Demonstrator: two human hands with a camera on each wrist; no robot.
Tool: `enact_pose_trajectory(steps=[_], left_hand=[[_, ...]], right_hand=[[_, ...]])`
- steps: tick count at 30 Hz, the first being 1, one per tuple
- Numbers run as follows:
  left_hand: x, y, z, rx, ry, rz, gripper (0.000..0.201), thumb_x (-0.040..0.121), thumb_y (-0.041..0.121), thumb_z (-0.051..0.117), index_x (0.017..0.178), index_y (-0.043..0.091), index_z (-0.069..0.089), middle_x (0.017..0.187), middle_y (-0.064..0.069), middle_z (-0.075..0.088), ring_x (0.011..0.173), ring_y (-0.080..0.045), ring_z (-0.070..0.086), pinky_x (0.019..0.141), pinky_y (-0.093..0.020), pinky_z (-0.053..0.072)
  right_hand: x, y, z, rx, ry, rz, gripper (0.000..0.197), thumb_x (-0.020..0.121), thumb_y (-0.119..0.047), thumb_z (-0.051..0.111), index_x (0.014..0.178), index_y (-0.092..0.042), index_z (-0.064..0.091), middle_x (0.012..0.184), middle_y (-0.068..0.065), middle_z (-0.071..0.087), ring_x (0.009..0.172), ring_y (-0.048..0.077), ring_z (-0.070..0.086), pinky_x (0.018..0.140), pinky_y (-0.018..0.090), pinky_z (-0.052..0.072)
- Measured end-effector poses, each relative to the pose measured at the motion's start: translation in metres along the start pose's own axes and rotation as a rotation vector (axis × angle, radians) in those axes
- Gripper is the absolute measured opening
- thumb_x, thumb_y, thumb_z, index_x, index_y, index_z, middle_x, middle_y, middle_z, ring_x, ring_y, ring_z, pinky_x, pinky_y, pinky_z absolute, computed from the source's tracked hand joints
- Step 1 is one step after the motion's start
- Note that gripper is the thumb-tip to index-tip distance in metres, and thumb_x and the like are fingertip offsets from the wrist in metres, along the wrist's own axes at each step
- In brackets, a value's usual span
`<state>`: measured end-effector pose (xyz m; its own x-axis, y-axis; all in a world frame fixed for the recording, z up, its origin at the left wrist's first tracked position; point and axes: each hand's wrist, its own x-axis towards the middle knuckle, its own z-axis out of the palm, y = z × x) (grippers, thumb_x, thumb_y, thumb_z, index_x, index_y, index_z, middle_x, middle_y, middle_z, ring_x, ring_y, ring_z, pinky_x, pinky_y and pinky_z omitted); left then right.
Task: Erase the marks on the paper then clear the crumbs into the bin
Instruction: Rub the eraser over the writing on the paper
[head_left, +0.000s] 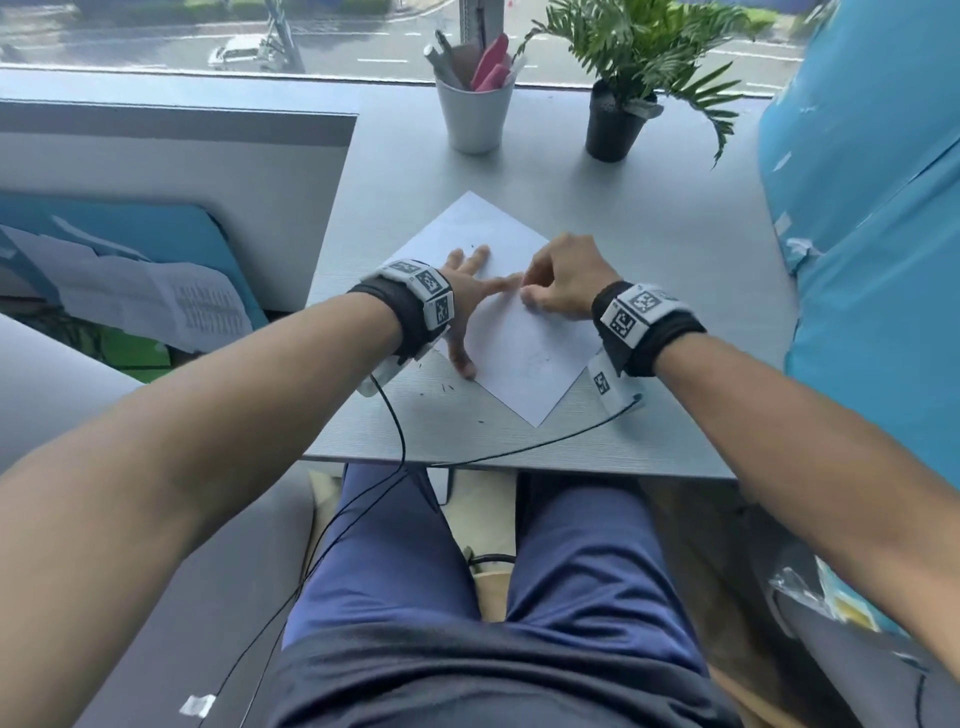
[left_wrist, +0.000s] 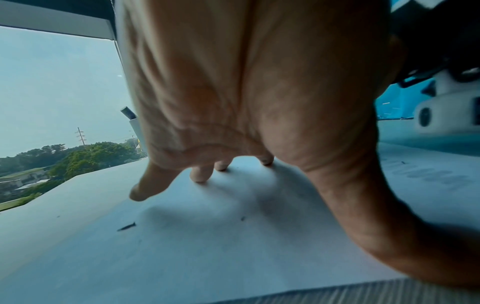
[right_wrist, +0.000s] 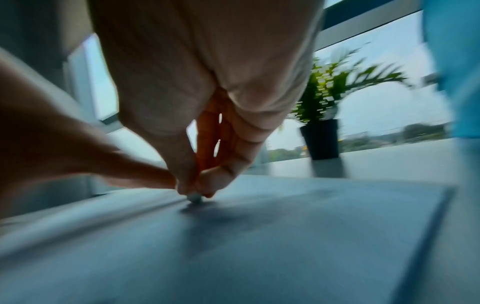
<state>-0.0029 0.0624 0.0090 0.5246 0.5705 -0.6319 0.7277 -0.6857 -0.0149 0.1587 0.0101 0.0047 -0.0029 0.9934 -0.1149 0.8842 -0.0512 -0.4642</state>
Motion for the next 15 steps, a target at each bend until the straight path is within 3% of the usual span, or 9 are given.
enact_pose_trajectory(steps=[4, 7, 10, 15], left_hand=[[0.007, 0.0, 0.001, 0.006, -0.006, -0.012, 0.151, 0.046, 0.051, 0.094, 0.15, 0.047, -0.015, 0.159, -0.007, -0.028, 0.147, -0.038, -0.018, 0.106, -0.073, 0.015], [0.007, -0.003, 0.001, 0.022, 0.002, -0.016, 0.15, 0.043, 0.054, 0.094, 0.149, 0.05, -0.012, 0.16, -0.006, -0.026, 0.147, -0.037, -0.016, 0.104, -0.074, 0.018], [0.011, -0.002, 0.004, 0.043, 0.028, -0.007, 0.153, 0.037, 0.06, 0.092, 0.15, 0.049, -0.011, 0.16, -0.007, -0.022, 0.148, -0.034, -0.016, 0.108, -0.074, 0.01], [0.018, -0.004, 0.004, 0.078, 0.069, 0.096, 0.157, 0.039, 0.061, 0.092, 0.155, 0.031, -0.009, 0.162, -0.002, -0.019, 0.147, -0.028, -0.022, 0.113, -0.068, -0.004]], right_hand=[[-0.036, -0.038, 0.038, 0.02, -0.22, -0.166, 0.006, 0.077, -0.014, 0.073, 0.082, -0.012, 0.075, 0.083, 0.0, 0.071, 0.074, 0.011, 0.064, 0.073, 0.021, 0.053], [-0.014, -0.016, 0.014, 0.018, -0.141, -0.061, 0.009, 0.076, -0.016, 0.072, 0.083, -0.014, 0.077, 0.081, 0.001, 0.074, 0.071, 0.011, 0.066, 0.06, 0.007, 0.044], [0.002, 0.003, -0.003, -0.011, -0.003, 0.024, 0.014, 0.076, -0.017, 0.071, 0.085, -0.01, 0.078, 0.083, 0.006, 0.075, 0.078, 0.018, 0.069, 0.066, 0.013, 0.042], [-0.041, -0.039, 0.035, 0.043, -0.234, -0.124, 0.006, 0.079, -0.013, 0.071, 0.082, -0.009, 0.074, 0.079, 0.001, 0.07, 0.072, 0.015, 0.066, 0.067, 0.024, 0.054]])
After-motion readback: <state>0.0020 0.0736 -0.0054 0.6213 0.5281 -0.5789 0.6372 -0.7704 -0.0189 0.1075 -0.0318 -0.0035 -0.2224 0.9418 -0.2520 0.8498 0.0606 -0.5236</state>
